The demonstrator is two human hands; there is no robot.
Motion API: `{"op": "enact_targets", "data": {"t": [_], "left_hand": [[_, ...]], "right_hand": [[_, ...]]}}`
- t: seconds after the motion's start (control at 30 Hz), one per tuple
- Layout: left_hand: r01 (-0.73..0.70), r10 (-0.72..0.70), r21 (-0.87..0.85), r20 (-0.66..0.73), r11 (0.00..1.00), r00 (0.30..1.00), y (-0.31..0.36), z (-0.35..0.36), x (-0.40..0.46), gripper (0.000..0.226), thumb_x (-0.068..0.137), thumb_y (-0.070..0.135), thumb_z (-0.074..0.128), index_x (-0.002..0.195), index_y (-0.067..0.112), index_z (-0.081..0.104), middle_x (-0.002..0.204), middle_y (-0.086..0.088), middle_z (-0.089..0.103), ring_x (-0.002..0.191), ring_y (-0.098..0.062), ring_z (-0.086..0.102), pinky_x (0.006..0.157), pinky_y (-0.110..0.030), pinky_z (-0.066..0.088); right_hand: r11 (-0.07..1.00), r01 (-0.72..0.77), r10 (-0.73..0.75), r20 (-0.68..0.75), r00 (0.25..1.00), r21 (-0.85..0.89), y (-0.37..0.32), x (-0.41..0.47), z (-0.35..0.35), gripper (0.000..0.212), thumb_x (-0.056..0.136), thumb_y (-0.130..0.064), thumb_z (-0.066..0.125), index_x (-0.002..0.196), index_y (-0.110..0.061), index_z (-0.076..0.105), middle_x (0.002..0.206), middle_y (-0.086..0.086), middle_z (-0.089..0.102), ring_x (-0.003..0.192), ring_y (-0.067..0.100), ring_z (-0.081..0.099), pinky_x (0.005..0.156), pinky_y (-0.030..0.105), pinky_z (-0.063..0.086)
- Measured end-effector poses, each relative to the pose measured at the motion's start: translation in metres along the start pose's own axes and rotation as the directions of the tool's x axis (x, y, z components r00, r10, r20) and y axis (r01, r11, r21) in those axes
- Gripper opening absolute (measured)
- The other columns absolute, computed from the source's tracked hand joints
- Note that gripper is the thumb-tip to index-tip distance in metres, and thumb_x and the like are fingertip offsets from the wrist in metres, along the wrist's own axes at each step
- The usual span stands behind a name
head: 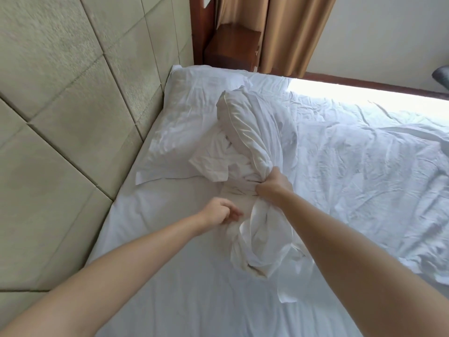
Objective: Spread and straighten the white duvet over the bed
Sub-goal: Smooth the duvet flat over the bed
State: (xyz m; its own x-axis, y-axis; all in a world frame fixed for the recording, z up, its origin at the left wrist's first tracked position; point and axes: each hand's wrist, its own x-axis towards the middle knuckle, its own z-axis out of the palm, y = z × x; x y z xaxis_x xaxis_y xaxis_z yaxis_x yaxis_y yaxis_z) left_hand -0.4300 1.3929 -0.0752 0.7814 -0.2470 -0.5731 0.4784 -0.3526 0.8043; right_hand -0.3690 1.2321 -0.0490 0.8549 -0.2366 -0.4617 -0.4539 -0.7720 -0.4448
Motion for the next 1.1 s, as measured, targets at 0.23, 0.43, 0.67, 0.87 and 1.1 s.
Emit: {"op": "enact_targets", "data": {"t": [0.23,0.43,0.67,0.87,1.1], "left_hand": [[0.086,-0.065,0.04,-0.371,0.995,0.926,0.04,0.01,0.007,0.056,0.093,0.009,0.046,0.146,0.02,0.033,0.13,-0.008,0.05,0.116,-0.024,0.048,0.092,-0.029,0.037],[0.026,0.019,0.12,-0.354,0.993,0.935,0.112,0.099,0.016,0.055,0.1,0.025,0.039,0.151,0.023,0.02,0.155,-0.005,0.028,0.139,-0.024,0.032,0.11,-0.034,0.03],[-0.214,0.255,0.215,-0.18,0.953,0.95,0.2,0.239,0.062,0.056,0.096,0.051,0.041,0.147,0.03,0.03,0.143,0.011,0.04,0.124,-0.004,0.038,0.096,-0.021,0.03],[-0.053,0.091,0.638,-0.026,0.768,0.995,0.198,0.331,0.146,0.103,0.061,0.073,0.057,0.149,0.042,0.013,0.16,0.002,-0.003,0.145,-0.023,0.02,0.116,-0.046,0.024],[-0.023,-0.008,0.912,0.029,0.41,1.0,0.167,0.391,0.206,0.103,0.069,0.082,0.05,0.145,0.051,-0.012,0.157,0.003,-0.023,0.146,-0.029,-0.015,0.11,-0.066,0.0]], "right_hand": [[0.955,0.157,-0.143,-0.071,0.987,0.252,0.013,-0.003,-0.077,0.028,0.08,-0.015,0.053,0.104,-0.016,0.039,0.09,0.002,0.051,0.07,0.016,0.05,0.047,0.025,0.033],[0.885,0.182,-0.139,-0.13,0.982,0.429,0.09,0.016,-0.183,0.038,0.074,-0.013,0.056,0.111,-0.013,0.045,0.097,0.006,0.055,0.088,0.027,0.056,0.065,0.03,0.041],[0.802,0.147,-0.049,-0.182,0.982,0.579,0.232,0.071,-0.298,0.047,0.068,-0.018,0.062,0.112,-0.01,0.048,0.097,0.006,0.057,0.09,0.026,0.056,0.072,0.032,0.043],[0.846,-0.15,0.187,-0.021,0.982,0.512,0.382,0.133,-0.281,0.064,0.075,-0.02,0.065,0.13,-0.008,0.033,0.117,0.011,0.054,0.108,0.03,0.055,0.088,0.033,0.047],[0.903,-0.287,0.268,0.105,0.958,0.32,0.442,0.171,-0.23,0.074,0.094,-0.05,0.039,0.151,-0.014,0.009,0.137,0.018,0.047,0.116,0.034,0.053,0.08,0.032,0.04]]}}
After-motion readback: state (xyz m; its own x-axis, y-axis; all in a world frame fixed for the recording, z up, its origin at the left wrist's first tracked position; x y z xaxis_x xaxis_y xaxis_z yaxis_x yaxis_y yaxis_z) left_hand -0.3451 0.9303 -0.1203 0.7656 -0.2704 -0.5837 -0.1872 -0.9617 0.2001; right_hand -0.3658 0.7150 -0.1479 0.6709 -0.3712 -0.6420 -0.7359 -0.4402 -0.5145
